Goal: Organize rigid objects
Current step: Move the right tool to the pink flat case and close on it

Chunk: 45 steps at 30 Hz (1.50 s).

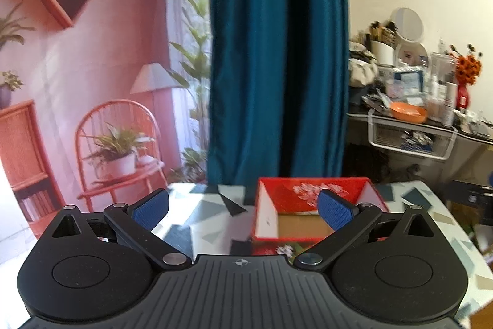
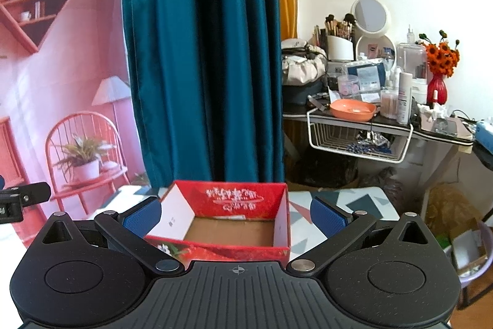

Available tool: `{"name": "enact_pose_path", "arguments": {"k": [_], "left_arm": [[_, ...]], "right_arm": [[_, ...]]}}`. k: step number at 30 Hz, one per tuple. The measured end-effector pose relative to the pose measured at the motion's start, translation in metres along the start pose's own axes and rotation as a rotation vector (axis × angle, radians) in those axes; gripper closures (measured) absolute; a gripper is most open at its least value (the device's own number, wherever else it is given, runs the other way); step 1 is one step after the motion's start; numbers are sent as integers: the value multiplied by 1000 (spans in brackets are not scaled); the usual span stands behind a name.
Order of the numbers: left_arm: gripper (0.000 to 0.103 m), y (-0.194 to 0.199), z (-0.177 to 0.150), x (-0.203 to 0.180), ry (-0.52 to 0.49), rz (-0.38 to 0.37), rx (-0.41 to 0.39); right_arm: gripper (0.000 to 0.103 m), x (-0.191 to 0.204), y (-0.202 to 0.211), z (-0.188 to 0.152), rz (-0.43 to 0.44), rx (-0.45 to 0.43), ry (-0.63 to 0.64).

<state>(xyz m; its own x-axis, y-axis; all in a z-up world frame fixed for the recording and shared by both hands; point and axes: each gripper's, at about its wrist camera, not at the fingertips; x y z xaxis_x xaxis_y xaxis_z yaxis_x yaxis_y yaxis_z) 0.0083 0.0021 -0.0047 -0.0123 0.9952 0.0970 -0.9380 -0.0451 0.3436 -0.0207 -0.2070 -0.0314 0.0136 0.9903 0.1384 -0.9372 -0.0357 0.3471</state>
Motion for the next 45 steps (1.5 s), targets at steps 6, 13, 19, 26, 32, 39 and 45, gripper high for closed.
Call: {"name": "enact_pose_path", "arguments": {"k": [6, 13, 19, 26, 32, 39, 45], "left_arm": [[0, -34, -17, -6, -23, 32, -44], [0, -91, -62, -16, -9, -20, 60], [0, -135, -109, -21, -18, -50, 176], [0, -152, -144, -18, -19, -72, 235], [0, -166, -157, -21, 9, -101, 292], [0, -172, -165, -19, 17, -108, 289], [0, -185, -175, -19, 30, -142, 362]], "right_arm": [[0, -31, -35, -21, -12, -24, -77], [0, -57, -89, -64, -57, -8, -124], [0, -57, -133, -113, -24, 113, -85], [0, -41, -161, -165, -37, 108, 3], [0, -38, -175, -189, 11, 175, -22], [0, -36, -180, -196, 56, 191, -20], [0, -35, -185, -199, 82, 215, -28]]}}
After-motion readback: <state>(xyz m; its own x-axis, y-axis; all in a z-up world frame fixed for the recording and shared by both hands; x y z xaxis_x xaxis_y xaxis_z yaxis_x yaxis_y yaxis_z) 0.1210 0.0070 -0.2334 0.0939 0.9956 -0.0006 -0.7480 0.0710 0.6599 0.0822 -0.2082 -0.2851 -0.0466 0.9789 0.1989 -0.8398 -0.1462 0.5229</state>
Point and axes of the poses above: each gripper's, at about its wrist camera, not at the fingertips, and y roughly against the way its jaws point, x to its left, z to its top
